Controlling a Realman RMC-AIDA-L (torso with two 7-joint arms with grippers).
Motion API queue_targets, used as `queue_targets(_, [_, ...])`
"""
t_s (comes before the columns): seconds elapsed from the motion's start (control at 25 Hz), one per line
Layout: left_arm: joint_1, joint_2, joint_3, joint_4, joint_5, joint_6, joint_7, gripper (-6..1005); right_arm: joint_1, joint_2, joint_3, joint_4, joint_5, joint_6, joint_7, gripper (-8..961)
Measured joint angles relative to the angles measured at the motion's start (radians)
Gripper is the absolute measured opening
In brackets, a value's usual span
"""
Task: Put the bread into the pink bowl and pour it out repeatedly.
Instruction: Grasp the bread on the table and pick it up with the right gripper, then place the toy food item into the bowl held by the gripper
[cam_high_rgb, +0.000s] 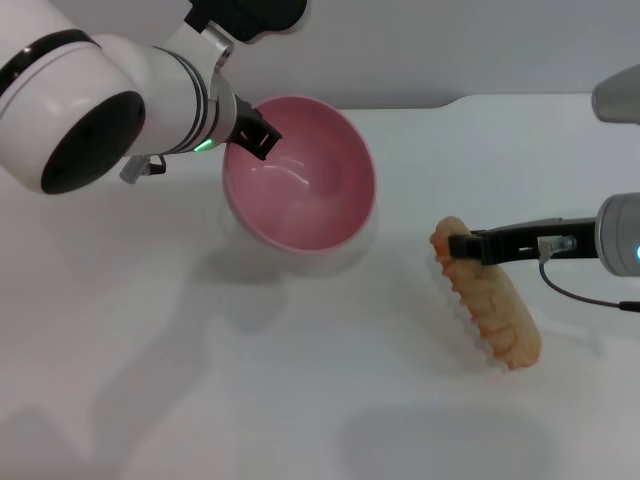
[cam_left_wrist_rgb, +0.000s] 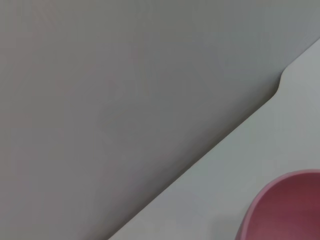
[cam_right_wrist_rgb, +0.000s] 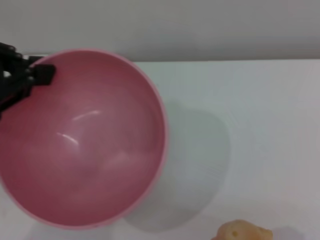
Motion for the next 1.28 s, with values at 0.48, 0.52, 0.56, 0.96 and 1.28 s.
queue_targets(0.48, [-0.006,0.002,-0.02,-0.031,0.0,0.0,0.01,59,-0.024,-0.001,0.016,-0.137,-0.006,0.057,0.03,161])
queue_targets(0.52, [-0.005,0.002,-0.02,-0.031,-0.001,0.0,0.01,59,-0.026,-0.001,0.019,-0.156,-0.006,0.066,0.032,160])
queue_targets(0.56, [-0.004,0.002,-0.02,-0.032,0.0,0.0,0.01,59,-0.027,0.0,0.023,-0.172,-0.008,0.074,0.035,159])
queue_targets(0.96, [0.0,-0.004,0.016,-0.043,-0.014,0.0,-0.002,59,-0.003,-0.001,0.055,-0.328,-0.038,0.112,0.079,148])
queue_targets(1.28, [-0.005,-0.007,0.074,-0.044,-0.102,0.034,-0.01,60,0.06,-0.001,0.066,-0.341,-0.066,0.094,0.081,140])
